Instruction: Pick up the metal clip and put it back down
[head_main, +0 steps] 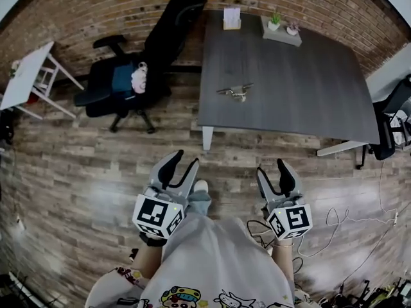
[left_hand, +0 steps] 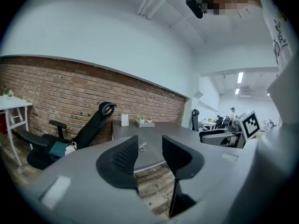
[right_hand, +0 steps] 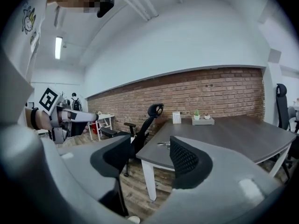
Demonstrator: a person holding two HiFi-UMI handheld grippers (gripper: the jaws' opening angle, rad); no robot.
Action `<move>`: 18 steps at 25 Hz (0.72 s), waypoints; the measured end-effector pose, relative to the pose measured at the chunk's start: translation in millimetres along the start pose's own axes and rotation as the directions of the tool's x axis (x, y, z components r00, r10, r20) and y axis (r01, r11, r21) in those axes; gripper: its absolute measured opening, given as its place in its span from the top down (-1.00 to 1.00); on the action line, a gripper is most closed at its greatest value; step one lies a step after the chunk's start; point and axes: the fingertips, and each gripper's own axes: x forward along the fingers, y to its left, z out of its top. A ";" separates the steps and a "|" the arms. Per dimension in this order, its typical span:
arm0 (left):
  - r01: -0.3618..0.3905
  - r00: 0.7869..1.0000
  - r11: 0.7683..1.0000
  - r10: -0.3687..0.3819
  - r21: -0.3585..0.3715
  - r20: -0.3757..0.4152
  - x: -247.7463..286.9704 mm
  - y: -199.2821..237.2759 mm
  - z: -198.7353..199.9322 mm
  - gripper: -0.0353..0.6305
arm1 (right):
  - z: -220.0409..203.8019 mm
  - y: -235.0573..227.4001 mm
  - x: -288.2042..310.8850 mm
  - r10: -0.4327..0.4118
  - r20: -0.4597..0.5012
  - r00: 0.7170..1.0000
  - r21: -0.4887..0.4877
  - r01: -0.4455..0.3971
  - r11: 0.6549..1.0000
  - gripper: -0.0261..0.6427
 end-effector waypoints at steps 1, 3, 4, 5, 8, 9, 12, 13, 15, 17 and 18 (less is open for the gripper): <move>0.004 1.000 1.000 -0.004 0.002 0.004 5.7 7.1 2.9 0.40 | 4.9 -2.8 8.8 -0.008 0.005 1.000 -0.002 0.008 1.000 0.14; 0.013 1.000 1.000 -0.013 0.004 0.007 15.0 22.0 5.8 0.40 | 13.0 -5.9 26.6 -0.019 0.014 1.000 -0.004 0.019 1.000 0.11; 0.016 1.000 1.000 -0.016 0.003 0.007 19.0 29.6 7.1 0.40 | 16.2 -6.6 35.6 -0.023 0.016 1.000 -0.004 0.023 1.000 0.11; 0.019 1.000 1.000 -0.019 0.002 0.004 22.3 36.9 8.4 0.40 | 18.4 -6.7 44.0 -0.028 0.018 0.999 -0.002 0.028 1.000 0.11; 0.028 1.000 1.000 -0.028 0.001 -0.007 29.4 54.1 7.8 0.40 | 18.8 -5.5 63.7 -0.040 0.010 0.999 0.009 0.040 0.999 0.10; 0.031 0.999 1.000 -0.031 0.001 -0.011 31.8 57.9 7.2 0.40 | 18.4 -5.4 69.0 -0.041 0.005 0.999 0.011 0.041 0.999 0.10; 0.040 0.999 0.999 -0.040 -0.006 -0.026 39.6 65.8 5.7 0.40 | 17.1 -5.7 81.4 -0.040 -0.020 0.999 0.012 0.040 0.999 0.09; 0.044 0.998 0.999 -0.044 -0.011 -0.034 42.1 67.4 5.5 0.40 | 16.5 -6.2 84.1 -0.041 -0.032 0.999 0.009 0.042 0.999 0.09; 0.054 0.997 0.998 -0.054 -0.019 -0.048 48.2 70.2 3.6 0.40 | 14.8 -10.1 89.7 -0.046 -0.047 0.998 0.009 0.047 0.999 0.08; 0.057 0.997 0.998 -0.059 -0.023 -0.058 55.6 73.7 0.3 0.40 | 12.9 -16.3 97.3 -0.050 -0.057 0.997 0.011 0.051 0.999 0.08; 0.056 0.996 0.998 -0.057 -0.025 -0.062 59.9 75.8 -0.7 0.40 | 12.2 -19.9 101.9 -0.050 -0.062 0.997 0.012 0.051 0.999 0.08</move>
